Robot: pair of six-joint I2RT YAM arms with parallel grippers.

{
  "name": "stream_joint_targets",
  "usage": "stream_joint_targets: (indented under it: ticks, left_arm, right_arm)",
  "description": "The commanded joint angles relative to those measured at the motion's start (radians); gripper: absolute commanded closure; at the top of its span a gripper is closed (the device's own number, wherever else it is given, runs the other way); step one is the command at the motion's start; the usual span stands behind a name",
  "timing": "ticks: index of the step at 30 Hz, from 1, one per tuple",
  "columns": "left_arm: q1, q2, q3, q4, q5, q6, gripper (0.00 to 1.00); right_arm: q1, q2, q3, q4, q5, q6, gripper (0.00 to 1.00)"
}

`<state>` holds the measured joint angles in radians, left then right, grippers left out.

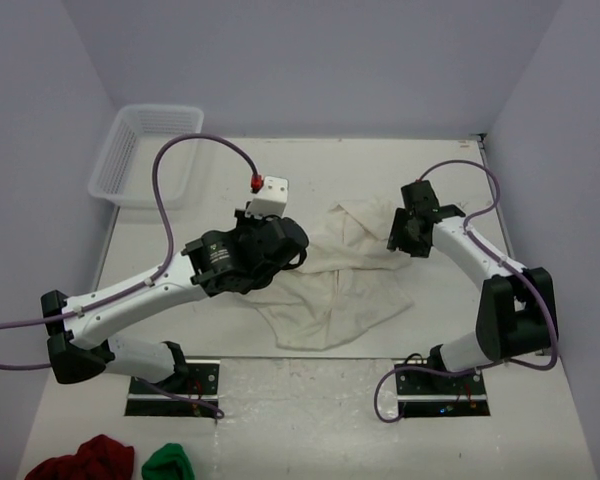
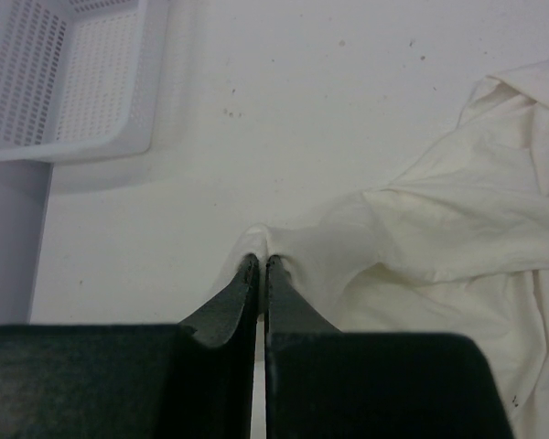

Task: Fold and stack the t-shirts
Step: Flatten out the tshirt

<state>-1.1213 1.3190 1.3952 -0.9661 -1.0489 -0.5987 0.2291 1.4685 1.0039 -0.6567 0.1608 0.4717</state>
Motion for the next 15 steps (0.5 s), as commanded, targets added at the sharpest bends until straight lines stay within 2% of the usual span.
stream_joint_targets:
  ticks: [1, 3, 15]
  left_arm:
    - [0.005, -0.047, -0.004, 0.032, -0.011, 0.008, 1.00]
    - [0.005, -0.061, -0.009, 0.032, -0.016, 0.013, 1.00]
    - [0.005, -0.099, -0.033, 0.041, -0.019, 0.023, 1.00]
  right_arm:
    - [-0.039, 0.019, -0.017, 0.087, -0.032, 0.038, 0.45]
    - [-0.072, 0.041, -0.031, 0.098, -0.095, 0.035, 0.45]
    - [-0.117, 0.133, -0.051, 0.138, -0.101, 0.034, 0.51]
